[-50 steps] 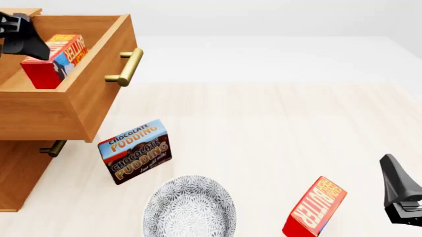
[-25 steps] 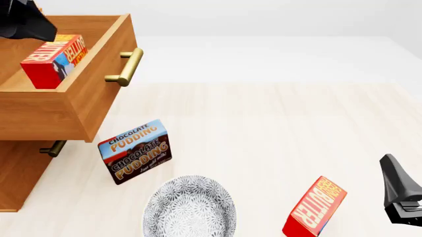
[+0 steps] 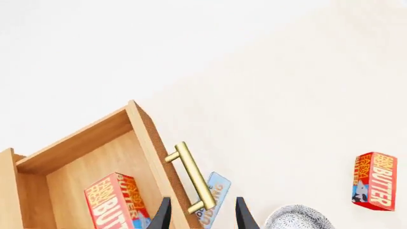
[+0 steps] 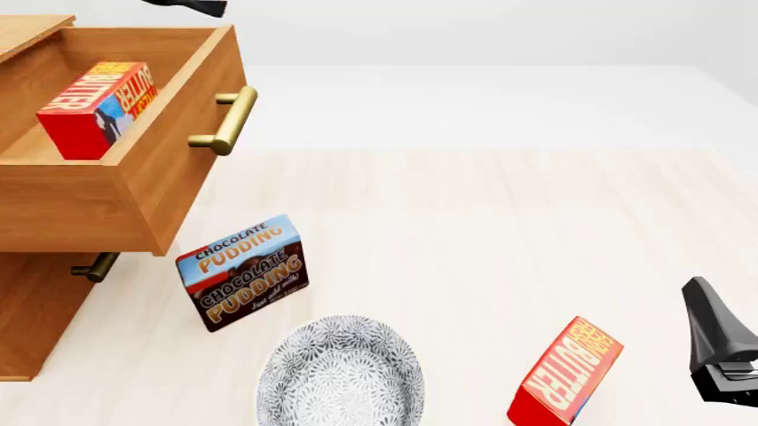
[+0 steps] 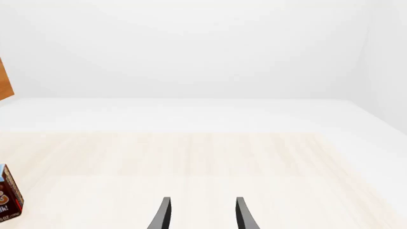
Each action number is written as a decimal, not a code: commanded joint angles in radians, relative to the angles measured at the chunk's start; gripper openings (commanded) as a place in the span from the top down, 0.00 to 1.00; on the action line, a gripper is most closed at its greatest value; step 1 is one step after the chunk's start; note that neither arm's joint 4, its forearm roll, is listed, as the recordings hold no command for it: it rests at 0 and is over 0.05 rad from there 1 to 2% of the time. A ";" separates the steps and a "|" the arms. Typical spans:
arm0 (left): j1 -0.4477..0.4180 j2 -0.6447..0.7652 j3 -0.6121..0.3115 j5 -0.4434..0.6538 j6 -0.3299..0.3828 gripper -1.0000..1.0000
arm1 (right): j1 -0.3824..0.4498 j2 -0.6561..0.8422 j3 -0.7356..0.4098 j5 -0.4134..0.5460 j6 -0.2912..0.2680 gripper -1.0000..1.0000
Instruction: Put the butter at the front in the top drawer of the cabinet and close it.
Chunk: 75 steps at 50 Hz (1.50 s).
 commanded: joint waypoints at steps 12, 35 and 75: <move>-0.223 0.236 -0.155 -0.104 -0.155 0.00 | 0.000 0.000 0.000 0.001 0.001 0.00; -0.260 0.273 0.092 -0.393 -0.335 0.00 | 0.000 -0.001 0.000 0.001 0.001 0.00; -0.192 0.311 0.348 -0.643 -0.497 0.00 | 0.000 0.000 0.000 0.001 0.001 0.00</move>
